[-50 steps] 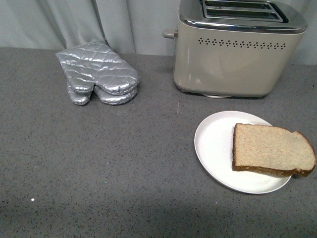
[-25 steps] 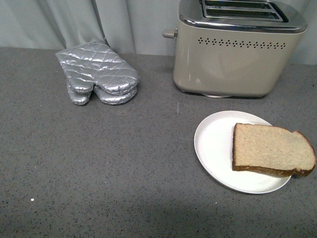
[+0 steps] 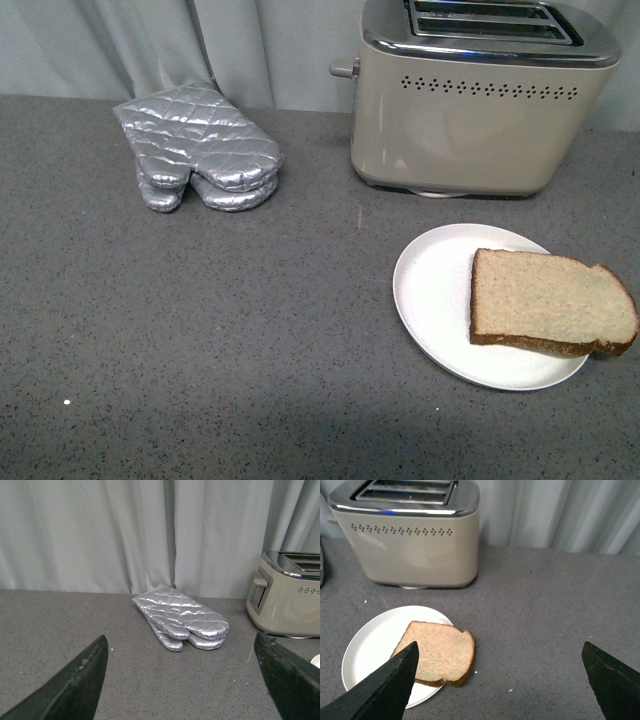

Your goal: Put bread into toaster

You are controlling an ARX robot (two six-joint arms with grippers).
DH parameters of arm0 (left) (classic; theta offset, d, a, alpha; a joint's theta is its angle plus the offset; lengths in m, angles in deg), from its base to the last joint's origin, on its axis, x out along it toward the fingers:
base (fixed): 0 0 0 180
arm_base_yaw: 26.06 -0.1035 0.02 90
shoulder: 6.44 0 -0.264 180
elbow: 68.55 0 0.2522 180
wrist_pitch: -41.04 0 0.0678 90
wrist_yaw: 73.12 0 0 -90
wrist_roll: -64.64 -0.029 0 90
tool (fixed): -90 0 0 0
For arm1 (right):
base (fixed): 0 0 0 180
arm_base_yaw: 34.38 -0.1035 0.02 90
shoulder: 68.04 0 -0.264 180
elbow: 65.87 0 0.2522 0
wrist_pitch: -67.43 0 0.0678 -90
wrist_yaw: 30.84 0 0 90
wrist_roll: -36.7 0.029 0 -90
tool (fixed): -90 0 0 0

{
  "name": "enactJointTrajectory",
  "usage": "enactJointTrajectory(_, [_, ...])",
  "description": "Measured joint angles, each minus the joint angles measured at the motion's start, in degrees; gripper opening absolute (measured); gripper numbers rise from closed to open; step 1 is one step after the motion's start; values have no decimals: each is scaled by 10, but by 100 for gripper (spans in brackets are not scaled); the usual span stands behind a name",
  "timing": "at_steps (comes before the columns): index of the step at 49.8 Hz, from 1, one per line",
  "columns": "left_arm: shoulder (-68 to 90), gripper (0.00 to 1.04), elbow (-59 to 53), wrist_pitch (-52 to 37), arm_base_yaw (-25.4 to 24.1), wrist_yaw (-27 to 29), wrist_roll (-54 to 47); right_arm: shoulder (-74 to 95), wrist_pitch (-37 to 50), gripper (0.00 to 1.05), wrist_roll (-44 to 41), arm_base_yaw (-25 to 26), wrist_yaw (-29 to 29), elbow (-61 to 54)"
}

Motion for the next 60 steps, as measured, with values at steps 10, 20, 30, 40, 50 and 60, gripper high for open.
enactJointTrajectory(10, [0, 98, 0, 0, 0, 0, -1, 293, 23, 95, 25, 42, 89, 100])
enactJointTrajectory(20, [0, 98, 0, 0, 0, 0, -1, 477, -53, 95, 35, 65, 196, 207])
enactJointTrajectory(30, [0, 98, 0, 0, 0, 0, -1, 624, -104, 95, 22, 69, 225, 302])
enactJointTrajectory(40, [0, 98, 0, 0, 0, 0, -1, 713, -111, 95, 29, 65, 223, 349])
enactJointTrajectory(50, [0, 98, 0, 0, 0, 0, -1, 754, -104, 95, 64, 51, 241, 371])
enactJointTrajectory(60, [0, 98, 0, 0, 0, 0, -1, 789, -89, 87, 107, 36, 247, 392])
